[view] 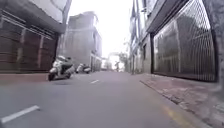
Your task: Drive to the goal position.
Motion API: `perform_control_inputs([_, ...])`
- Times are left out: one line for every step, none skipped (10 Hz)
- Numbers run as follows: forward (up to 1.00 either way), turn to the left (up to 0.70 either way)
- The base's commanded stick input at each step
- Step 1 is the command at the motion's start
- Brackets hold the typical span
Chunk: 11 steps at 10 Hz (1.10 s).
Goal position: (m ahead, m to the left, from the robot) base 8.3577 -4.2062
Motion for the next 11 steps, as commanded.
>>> perform_control_inputs([1.0,0.4])
perform_control_inputs([1.0,0.4])
perform_control_inputs([1.0,0.4])
perform_control_inputs([1.0,0.4])
perform_control_inputs([1.0,0.03])
perform_control_inputs([1.0,0.0])
perform_control_inputs([1.0,0.0])
perform_control_inputs([1.0,-0.31])
perform_control_inputs([1.0,-0.4])
perform_control_inputs([1.0,-0.4])
perform_control_inputs([1.0,-0.4])
